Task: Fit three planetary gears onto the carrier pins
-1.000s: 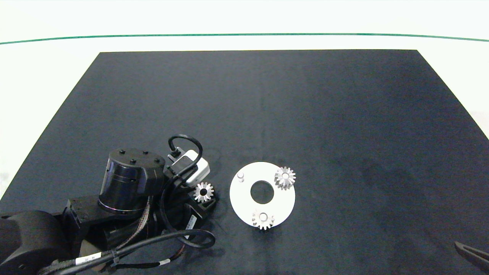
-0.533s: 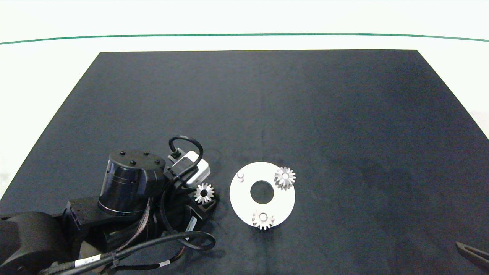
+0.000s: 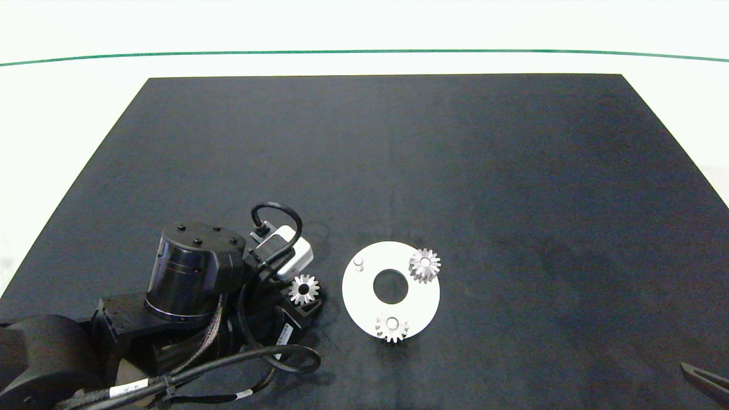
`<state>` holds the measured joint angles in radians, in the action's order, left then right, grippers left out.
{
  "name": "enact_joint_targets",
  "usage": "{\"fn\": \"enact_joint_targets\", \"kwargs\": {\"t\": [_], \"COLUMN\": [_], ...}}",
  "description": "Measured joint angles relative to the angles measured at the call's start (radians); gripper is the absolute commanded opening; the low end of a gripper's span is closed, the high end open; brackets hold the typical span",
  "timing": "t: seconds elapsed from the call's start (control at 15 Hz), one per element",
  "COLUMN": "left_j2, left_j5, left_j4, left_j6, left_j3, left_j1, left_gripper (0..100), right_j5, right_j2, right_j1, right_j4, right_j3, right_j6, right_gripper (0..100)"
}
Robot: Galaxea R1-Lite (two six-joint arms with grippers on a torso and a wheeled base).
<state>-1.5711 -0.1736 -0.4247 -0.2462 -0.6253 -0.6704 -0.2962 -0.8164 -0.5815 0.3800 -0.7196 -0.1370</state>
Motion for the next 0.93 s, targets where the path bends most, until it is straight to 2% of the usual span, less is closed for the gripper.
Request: {"fn": "enact_joint_targets", "kwargs": {"t": [0.27,0.6,0.93], "left_j2": [0.014,0.023,0.024], "left_j5": [-0.002,-0.003,-0.004], "left_j4": [0.011,0.013,0.106], "left_j6": [-0.016,-0.018,-0.019], "left_j3": [-0.029,-0.072,-0.161], "left_j1": [0.0,-0.004,-0.024], "left_gripper": [0,0,0], "right_j5": [0.0,0.0,0.0], "right_j2": [0.008,0.018,0.023], "right_j1": [0.001,0.0,0.001], "right_j4": [0.001,0.002,0.001], "right_j3": [-0.005,-0.007,-0.007], "right_j6": [-0.004,-0.005,-0.006], "right_gripper": [100,100,100]}}
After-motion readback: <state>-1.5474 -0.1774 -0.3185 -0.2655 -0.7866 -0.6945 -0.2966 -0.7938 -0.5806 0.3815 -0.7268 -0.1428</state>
